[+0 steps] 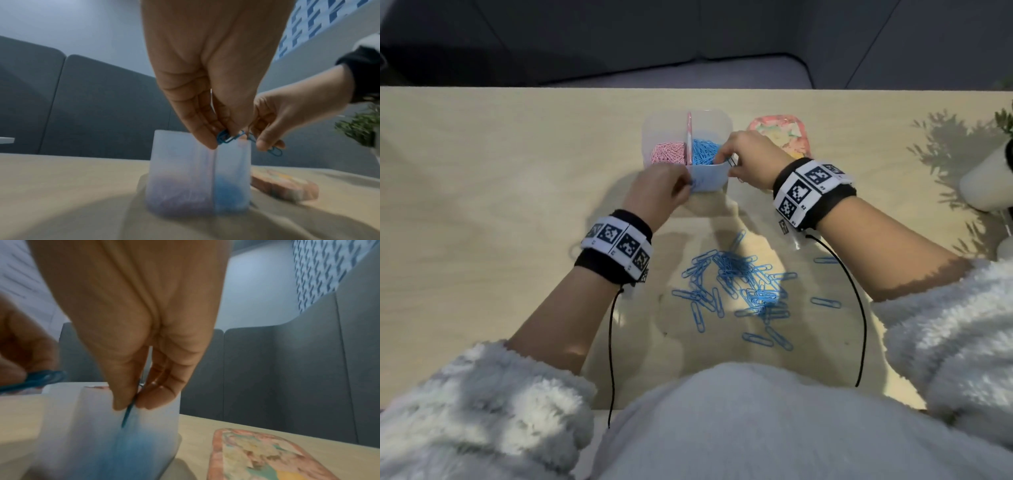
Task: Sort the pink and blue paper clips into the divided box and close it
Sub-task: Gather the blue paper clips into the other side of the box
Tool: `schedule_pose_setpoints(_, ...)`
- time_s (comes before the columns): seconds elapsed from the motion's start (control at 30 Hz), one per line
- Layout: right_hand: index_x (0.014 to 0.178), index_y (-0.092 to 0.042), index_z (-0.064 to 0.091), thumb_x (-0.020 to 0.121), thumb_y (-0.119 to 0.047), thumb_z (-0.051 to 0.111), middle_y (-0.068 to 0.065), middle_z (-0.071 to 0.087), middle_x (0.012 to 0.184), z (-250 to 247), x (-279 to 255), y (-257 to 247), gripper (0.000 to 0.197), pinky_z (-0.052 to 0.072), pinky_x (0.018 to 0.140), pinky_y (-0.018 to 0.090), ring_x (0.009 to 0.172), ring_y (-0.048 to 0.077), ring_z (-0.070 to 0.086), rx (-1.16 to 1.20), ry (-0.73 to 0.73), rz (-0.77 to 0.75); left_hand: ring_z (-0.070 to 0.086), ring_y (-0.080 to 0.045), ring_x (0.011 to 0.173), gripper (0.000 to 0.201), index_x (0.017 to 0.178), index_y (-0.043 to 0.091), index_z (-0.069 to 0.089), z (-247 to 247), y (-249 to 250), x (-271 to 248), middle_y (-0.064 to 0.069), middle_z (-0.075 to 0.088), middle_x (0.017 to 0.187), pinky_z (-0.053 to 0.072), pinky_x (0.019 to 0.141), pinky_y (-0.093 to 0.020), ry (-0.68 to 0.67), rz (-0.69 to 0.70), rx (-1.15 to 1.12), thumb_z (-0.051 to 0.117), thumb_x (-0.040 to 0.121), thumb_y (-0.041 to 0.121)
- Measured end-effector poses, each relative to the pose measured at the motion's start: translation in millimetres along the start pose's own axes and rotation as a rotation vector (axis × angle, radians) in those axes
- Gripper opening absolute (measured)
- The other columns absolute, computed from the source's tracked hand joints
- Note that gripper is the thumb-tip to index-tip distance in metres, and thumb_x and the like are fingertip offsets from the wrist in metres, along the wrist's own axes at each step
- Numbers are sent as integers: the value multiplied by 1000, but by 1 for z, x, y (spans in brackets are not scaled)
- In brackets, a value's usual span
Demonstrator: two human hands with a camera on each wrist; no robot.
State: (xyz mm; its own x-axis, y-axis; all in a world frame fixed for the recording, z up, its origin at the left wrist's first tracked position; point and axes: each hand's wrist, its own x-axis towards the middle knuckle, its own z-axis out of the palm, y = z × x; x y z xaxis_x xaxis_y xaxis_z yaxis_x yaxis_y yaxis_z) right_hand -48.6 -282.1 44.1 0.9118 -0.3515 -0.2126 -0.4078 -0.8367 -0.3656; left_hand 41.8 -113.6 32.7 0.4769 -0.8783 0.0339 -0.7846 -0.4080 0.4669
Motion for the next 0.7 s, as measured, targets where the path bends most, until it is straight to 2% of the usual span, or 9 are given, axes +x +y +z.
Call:
schedule_pose_setpoints(0.1, 98, -5, 71, 82, -2, 62, 15, 70, 99, -11, 2, 1, 19, 43, 76, 23, 88, 27, 64, 128, 84, 19, 62, -28, 92, 18, 96, 8, 68, -10, 8, 21, -12, 71, 98, 45, 77, -32, 53, -34, 3, 55, 86, 15)
schedule_pose_setpoints(0.2, 96, -5, 71, 82, -5, 63, 12, 71, 95, -22, 7, -5, 16, 43, 66, 16, 70, 13, 57, 275, 225, 34, 62, -28, 94, 20, 93, 6, 69, -12, 14, 39, -11, 71, 96, 46, 80, -34, 65, -84, 6, 53, 84, 14)
schedule_pose_setpoints(0.23, 98, -5, 71, 83, -7, 63, 12, 71, 97, -23, 9, -7, 17, 46, 68, 15, 70, 11, 57, 304, 253, 37, 61, -29, 95, 18, 90, 6, 68, -11, 16, 45, -11, 70, 96, 45, 81, -34, 70, -102, 6, 53, 84, 14)
schedule_pose_setpoints(0.3, 105, -7, 69, 84, -9, 63, 11, 70, 104, -23, 13, -10, 22, 50, 86, 25, 86, 18, 63, 296, 232, 57, 58, -30, 99, 18, 90, 3, 67, -7, 19, 57, -14, 67, 101, 42, 81, -32, 72, -148, -8, 52, 83, 11)
schedule_pose_setpoints(0.37, 111, -8, 67, 87, -9, 58, 11, 68, 110, -22, 10, -11, 25, 46, 97, 31, 102, 23, 62, 260, 214, 83, 58, -30, 102, 20, 95, 3, 67, -4, 22, 69, -15, 66, 105, 40, 80, -29, 50, -194, -37, 54, 83, 13)
schedule_pose_setpoints(0.47, 107, -8, 68, 89, -7, 49, 9, 69, 110, -26, -4, -5, 26, 39, 92, 16, 103, 22, 62, 292, 320, 133, 60, -28, 101, 24, 101, 6, 67, -1, 24, 81, -13, 67, 107, 43, 81, -26, -2, -222, -73, 57, 86, 21)
schedule_pose_setpoints(0.53, 98, -8, 70, 88, -5, 48, 8, 71, 103, -27, -21, 7, 25, 41, 89, 17, 96, 22, 65, 329, 373, 167, 59, -28, 103, 24, 104, 7, 67, -3, 29, 77, -13, 67, 110, 46, 88, -30, -3, -185, -67, 54, 88, 18)
schedule_pose_setpoints(0.6, 90, -5, 70, 86, -4, 50, 11, 71, 98, -19, -42, 30, 20, 46, 86, 27, 91, 26, 65, 327, 326, 218, 61, -29, 100, 22, 99, 7, 68, -7, 32, 61, -12, 69, 105, 48, 88, -33, 39, -82, -59, 51, 87, 13)
schedule_pose_setpoints(0.7, 97, -8, 67, 82, -10, 57, 17, 68, 105, -1, -89, 75, 18, 47, 87, 35, 97, 32, 62, 184, 73, 398, 64, -25, 88, 18, 99, 10, 67, -4, 25, 20, -8, 71, 97, 51, 81, -32, -17, 15, -112, 55, 87, 15)
